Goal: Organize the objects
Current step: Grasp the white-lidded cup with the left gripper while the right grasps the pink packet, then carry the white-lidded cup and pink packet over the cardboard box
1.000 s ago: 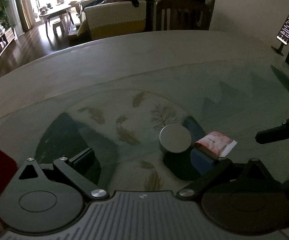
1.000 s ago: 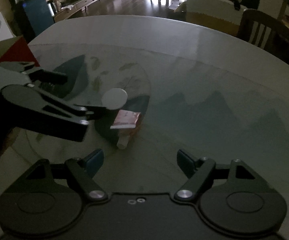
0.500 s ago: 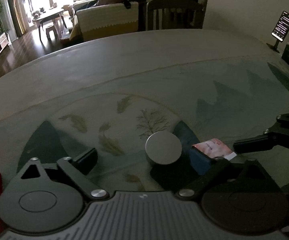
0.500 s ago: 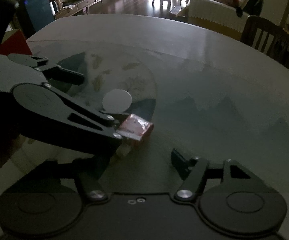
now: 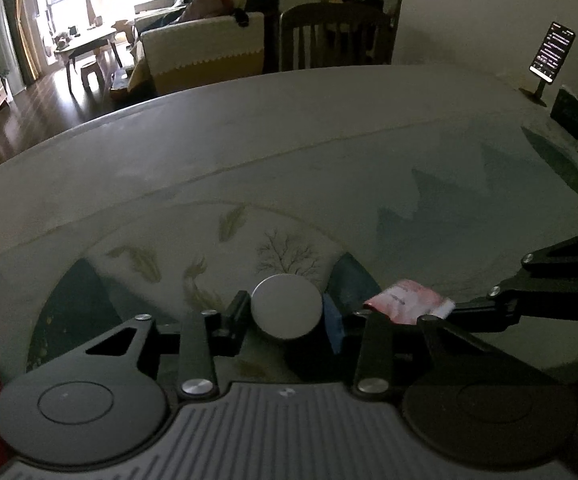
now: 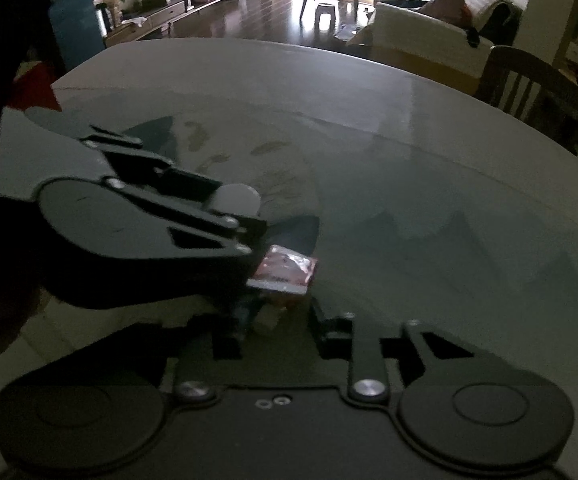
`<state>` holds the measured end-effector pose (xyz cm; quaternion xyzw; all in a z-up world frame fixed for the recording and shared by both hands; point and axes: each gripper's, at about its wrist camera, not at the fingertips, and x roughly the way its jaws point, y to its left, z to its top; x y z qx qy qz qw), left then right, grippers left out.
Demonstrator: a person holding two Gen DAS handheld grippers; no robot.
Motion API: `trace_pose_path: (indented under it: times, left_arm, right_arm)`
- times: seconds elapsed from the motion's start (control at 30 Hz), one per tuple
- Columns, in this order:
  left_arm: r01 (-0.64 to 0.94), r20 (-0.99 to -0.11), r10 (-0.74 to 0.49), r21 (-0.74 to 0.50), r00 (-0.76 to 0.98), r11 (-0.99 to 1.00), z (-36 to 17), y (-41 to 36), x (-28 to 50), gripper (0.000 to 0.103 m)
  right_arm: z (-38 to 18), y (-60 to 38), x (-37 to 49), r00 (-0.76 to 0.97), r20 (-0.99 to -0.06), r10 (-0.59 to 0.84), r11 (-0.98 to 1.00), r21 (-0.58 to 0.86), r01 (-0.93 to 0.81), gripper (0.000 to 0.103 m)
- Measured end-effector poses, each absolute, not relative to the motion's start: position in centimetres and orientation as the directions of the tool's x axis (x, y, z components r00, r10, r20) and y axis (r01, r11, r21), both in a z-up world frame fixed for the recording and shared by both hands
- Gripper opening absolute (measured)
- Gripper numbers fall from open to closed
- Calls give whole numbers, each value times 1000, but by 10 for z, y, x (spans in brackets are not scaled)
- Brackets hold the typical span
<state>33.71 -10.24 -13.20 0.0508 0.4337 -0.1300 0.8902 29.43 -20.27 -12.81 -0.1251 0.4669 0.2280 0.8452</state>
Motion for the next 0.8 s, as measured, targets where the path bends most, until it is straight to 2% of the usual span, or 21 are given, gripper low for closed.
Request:
trace_pose_path:
  times: [0.03,0.3,0.8]
  left_arm:
    - [273,-787,-186,-24,588,962,-130,-100,336,38]
    - [238,-795,-169,-32,582,971,-121,-92,322,38]
    - [167,-786,-184,-104,590,981,-78,-58,260,38]
  right_arm:
    - [-128,-204,295,461,-846,267,867,2,-498,18]
    - [-124,-211,292,469,-841,269,883,21,-469,18]
    - [-72,-216,241,489,-805,337,861,55,-505,18]
